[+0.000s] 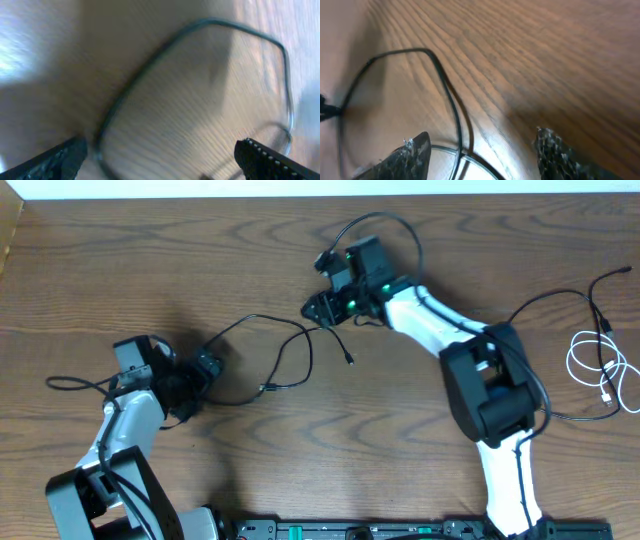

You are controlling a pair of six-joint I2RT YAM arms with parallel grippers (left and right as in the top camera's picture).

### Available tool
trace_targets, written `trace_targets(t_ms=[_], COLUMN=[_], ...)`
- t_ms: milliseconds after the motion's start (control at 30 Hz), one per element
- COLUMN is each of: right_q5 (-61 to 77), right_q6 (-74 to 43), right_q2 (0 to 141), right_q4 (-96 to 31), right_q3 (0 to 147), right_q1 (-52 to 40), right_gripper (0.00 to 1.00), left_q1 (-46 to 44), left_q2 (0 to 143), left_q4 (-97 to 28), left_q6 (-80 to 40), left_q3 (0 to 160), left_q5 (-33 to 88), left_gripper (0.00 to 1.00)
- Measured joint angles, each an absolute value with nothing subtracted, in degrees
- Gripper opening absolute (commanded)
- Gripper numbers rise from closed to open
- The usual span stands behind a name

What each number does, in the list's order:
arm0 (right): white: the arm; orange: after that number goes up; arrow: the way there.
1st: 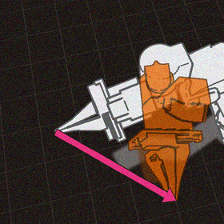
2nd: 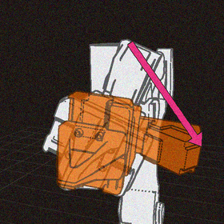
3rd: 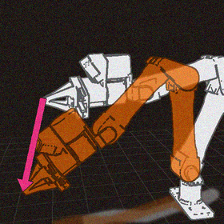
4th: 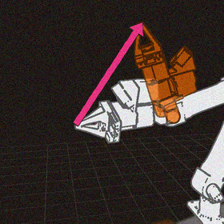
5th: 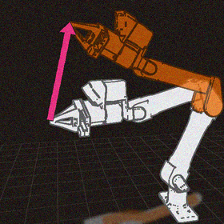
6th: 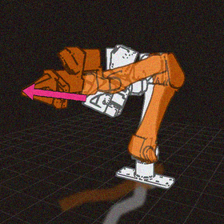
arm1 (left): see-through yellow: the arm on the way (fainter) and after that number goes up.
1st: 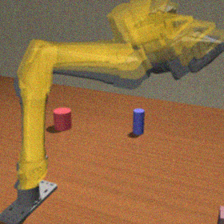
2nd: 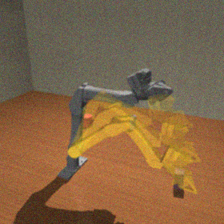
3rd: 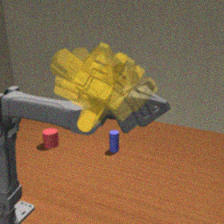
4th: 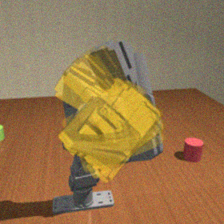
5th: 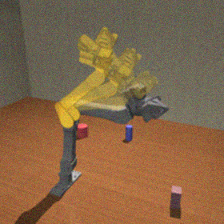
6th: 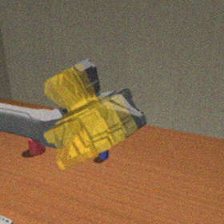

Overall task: Untangle cables
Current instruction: 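Lower the right gripper onto the black cables near the left gripper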

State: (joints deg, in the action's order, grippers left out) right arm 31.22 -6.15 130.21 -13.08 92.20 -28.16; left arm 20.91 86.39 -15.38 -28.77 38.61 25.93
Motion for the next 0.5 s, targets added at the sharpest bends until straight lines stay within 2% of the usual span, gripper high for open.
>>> trace_targets(t_ms=[233, 500], right_q5=[30.7, 40.7], right_q6=[-10.2, -13.0], right_q2=[132.6, 132.5], right_q4=[-13.5, -25.8], right_q3=[92.9, 94.3], right_q1=[-29.0, -29.1], right_gripper=[0.61, 0.64], left_q1=[23.5, 26.0], left_q2=[86.0, 85.7], left_q4=[-16.8, -19.2], left_q6=[-30.3, -32.9], left_q3=[38.7, 39.1], left_q5=[23.2, 20.2], left_gripper=[1.00, 1.00])
